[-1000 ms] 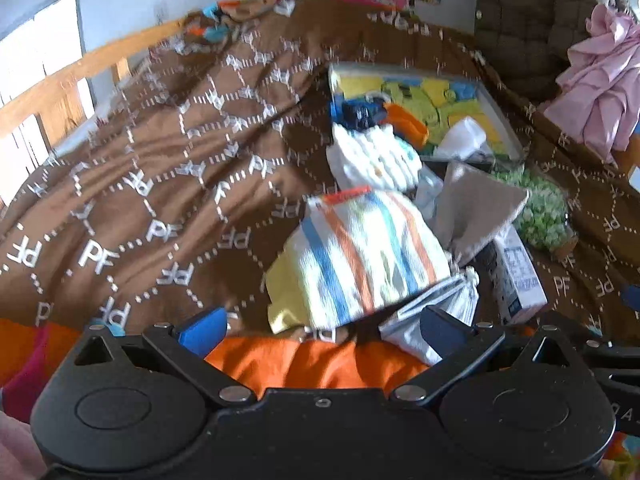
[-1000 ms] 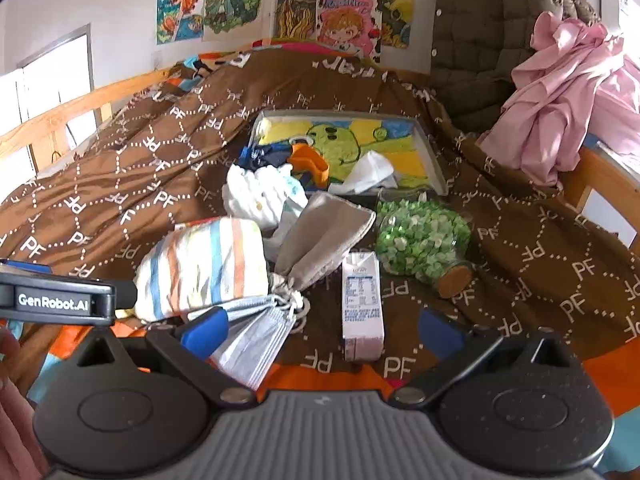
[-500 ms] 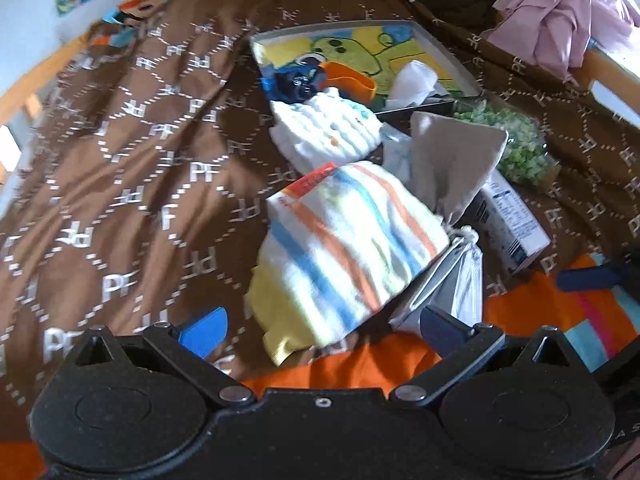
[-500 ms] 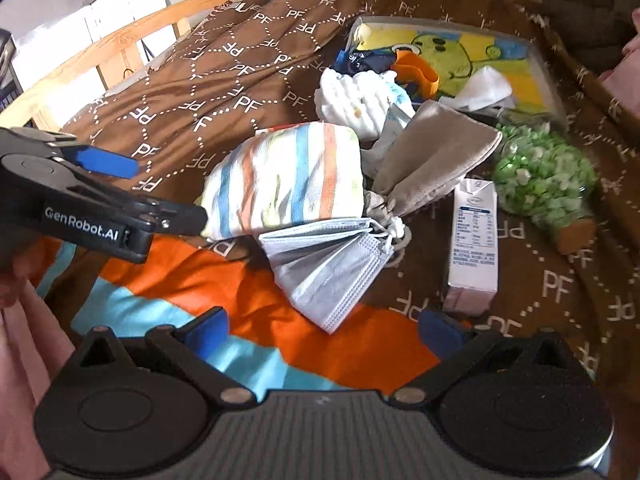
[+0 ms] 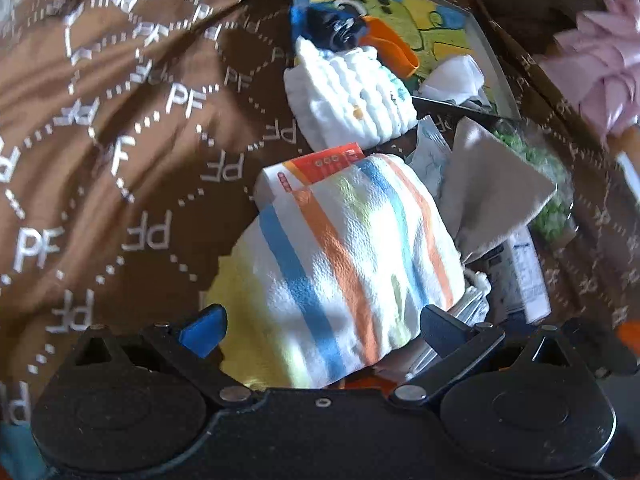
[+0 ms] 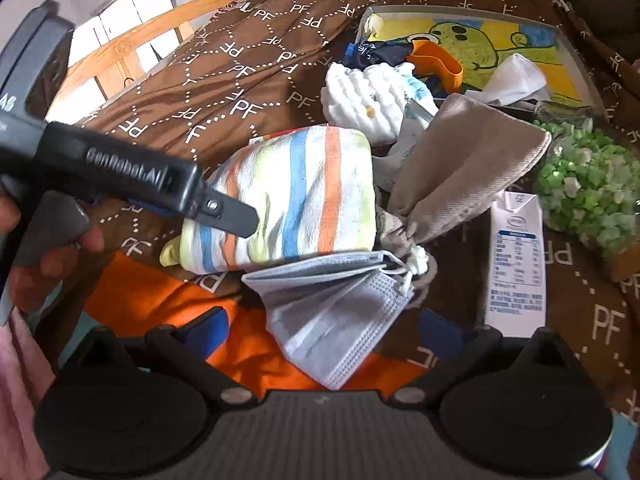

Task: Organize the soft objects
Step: 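Grasp the striped towel with left tool while right tool grasps the grey face mask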

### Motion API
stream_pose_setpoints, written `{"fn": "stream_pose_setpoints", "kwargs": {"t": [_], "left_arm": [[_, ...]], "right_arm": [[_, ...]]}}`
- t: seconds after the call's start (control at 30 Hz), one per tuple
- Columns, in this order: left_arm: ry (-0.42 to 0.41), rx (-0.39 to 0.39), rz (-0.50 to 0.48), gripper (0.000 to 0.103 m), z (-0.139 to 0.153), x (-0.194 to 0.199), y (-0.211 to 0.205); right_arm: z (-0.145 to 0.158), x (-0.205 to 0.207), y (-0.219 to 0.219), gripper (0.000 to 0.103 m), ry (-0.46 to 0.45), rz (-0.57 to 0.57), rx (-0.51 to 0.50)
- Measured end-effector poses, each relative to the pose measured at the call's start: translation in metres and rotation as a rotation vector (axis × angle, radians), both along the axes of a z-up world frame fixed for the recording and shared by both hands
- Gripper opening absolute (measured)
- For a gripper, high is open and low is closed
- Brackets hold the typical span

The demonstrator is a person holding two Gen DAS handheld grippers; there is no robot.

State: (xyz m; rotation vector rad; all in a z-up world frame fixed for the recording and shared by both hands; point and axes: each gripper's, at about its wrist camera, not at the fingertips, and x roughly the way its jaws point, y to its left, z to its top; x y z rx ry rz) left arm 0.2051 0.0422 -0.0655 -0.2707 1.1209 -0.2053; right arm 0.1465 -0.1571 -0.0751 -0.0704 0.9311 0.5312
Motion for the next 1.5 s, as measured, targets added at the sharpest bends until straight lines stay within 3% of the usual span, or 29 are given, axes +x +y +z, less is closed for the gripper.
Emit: {"fn": "stream_pose_setpoints", "kwargs": {"t": [0.47, 0.63, 0.77, 0.9, 1.2, 1.37, 1.5], "left_arm": [[0.131, -0.266, 0.143, 0.101, -0.028, 0.018, 0.015], [0.153, -0.304, 0.125, 0.09, -0.029, 0.017, 0.012], [0.201, -0.375, 0.128, 0.071, -0.034, 0.014, 0.013], [0.207, -0.329, 0.133, 0.05, -0.035, 0.012, 0.014], [0.184, -0.225, 0.097, 0.02, -0.02, 0.0, 0.017], [0.151, -0.083, 0.087, 0.016, -0.007, -0.018, 0.018], [0.113, 0.052, 0.078, 0.017, 0.002, -0.026, 0.018]], "right_arm": [[-0.016, 0.01, 0.009, 0.103, 0.002, 0.02, -0.048], [-0.021, 0.013, 0.008, 0.1, 0.016, 0.0, -0.084], [-0.023, 0.011, 0.011, 0.088, 0.013, 0.015, -0.114], [-0.02, 0.009, 0.013, 0.084, 0.002, 0.037, -0.137], [-0.02, 0.008, 0.013, 0.074, 0.002, 0.045, -0.165], [-0.017, 0.006, 0.009, 0.069, -0.005, 0.028, -0.19], [-0.014, 0.007, 0.004, 0.072, 0.012, 0.013, -0.178]]}}
